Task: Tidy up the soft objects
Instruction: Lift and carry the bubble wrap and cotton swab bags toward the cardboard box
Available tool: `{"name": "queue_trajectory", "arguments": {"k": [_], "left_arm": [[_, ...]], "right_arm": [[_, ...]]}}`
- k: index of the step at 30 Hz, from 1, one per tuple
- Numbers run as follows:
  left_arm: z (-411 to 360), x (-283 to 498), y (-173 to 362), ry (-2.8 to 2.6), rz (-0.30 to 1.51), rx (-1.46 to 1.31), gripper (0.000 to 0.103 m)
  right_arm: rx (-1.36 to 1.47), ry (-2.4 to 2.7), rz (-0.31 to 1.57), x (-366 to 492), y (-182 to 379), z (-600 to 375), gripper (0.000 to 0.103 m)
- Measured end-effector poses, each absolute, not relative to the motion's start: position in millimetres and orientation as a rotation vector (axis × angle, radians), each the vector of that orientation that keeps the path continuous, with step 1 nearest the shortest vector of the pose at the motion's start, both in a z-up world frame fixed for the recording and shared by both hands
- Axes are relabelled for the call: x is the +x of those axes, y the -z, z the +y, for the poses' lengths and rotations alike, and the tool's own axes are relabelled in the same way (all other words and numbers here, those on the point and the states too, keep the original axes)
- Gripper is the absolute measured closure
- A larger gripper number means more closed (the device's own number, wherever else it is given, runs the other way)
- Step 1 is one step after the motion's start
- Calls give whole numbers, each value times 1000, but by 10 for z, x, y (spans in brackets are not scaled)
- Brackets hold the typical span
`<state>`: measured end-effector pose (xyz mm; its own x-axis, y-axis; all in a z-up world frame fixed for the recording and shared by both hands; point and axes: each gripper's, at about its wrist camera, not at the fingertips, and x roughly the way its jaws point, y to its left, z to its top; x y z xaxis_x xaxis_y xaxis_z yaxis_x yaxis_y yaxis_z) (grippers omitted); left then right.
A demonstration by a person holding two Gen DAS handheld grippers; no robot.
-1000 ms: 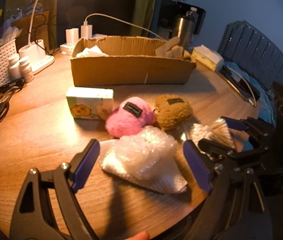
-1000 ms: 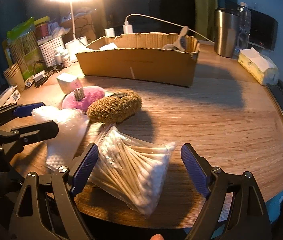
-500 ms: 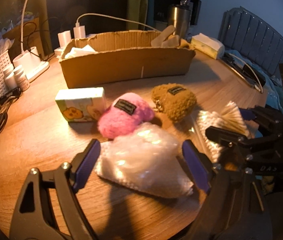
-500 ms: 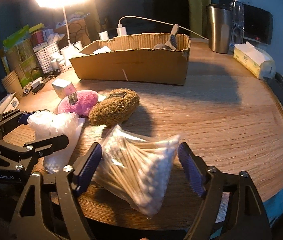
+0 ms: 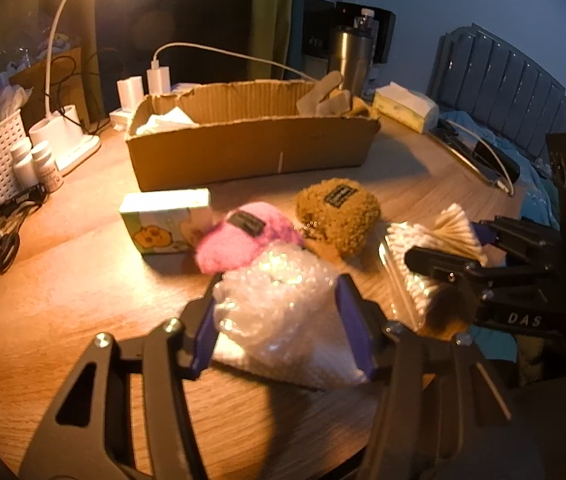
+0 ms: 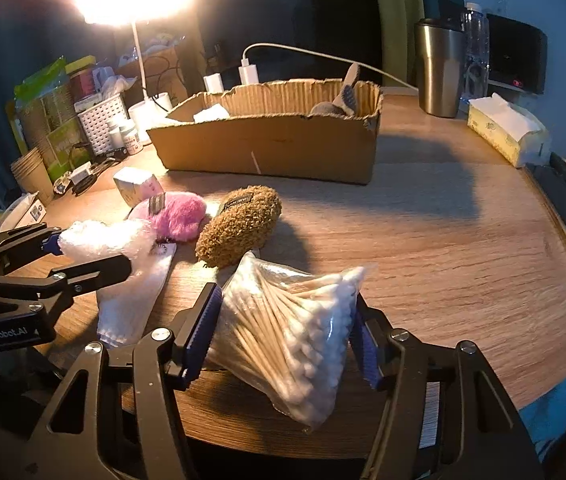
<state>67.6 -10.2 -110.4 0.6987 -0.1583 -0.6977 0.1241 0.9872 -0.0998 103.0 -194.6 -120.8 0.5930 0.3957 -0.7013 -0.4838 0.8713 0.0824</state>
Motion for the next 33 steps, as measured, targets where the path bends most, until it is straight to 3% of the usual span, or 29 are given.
{"name": "queue_trajectory", "arguments": {"k": [33], "left_arm": [[124, 690, 728, 145, 646, -107, 48]], "right_arm": [[-120, -535, 627, 1078, 693, -1861, 39]]}}
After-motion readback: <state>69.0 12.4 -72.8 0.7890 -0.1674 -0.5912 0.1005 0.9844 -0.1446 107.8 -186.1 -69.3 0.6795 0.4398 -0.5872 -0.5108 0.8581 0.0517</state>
